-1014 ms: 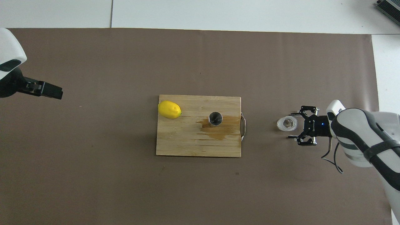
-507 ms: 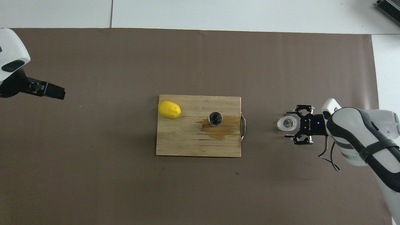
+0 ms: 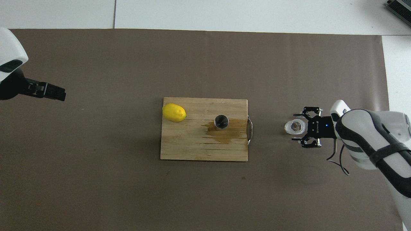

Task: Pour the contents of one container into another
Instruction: 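Position the open right gripper around the small white cup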

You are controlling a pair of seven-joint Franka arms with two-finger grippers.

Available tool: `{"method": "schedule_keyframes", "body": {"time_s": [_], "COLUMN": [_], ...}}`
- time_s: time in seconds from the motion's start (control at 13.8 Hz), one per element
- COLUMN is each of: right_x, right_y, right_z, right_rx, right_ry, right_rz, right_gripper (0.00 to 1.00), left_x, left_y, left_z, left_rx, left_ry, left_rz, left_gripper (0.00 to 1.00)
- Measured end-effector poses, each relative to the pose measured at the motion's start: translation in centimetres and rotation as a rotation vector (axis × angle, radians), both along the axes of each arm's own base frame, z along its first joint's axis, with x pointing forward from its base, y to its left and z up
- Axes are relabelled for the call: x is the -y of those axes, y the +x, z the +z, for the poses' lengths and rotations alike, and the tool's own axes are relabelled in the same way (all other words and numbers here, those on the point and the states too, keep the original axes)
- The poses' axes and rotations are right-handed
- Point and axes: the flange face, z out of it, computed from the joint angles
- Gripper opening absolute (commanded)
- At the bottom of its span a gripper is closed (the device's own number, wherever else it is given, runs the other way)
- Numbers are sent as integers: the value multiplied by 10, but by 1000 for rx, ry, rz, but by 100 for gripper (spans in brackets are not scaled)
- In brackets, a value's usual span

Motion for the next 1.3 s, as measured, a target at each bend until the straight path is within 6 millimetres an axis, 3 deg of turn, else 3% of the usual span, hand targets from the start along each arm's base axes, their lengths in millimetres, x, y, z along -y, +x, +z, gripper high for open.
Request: {"method": "schedule_keyframes", "body": {"time_s": [0.58, 0.87, 1.3], "right_x": [-4, -13, -12], "right_y": [1, 1, 1], "right_z": [4, 4, 4], "right_rx": [20, 27, 41], "right_ry": [2, 1, -1], "right_rz": [32, 60, 79], "right_gripper": [100, 91, 92], "left_x": [-3, -4, -4], "left_y": [0, 0, 0], "left_z": [1, 1, 1], "left_rx": [1, 2, 3], "left_ry": [-1, -1, -1], "left_rz": [7, 9, 10], "left_gripper": [100, 100, 100]}}
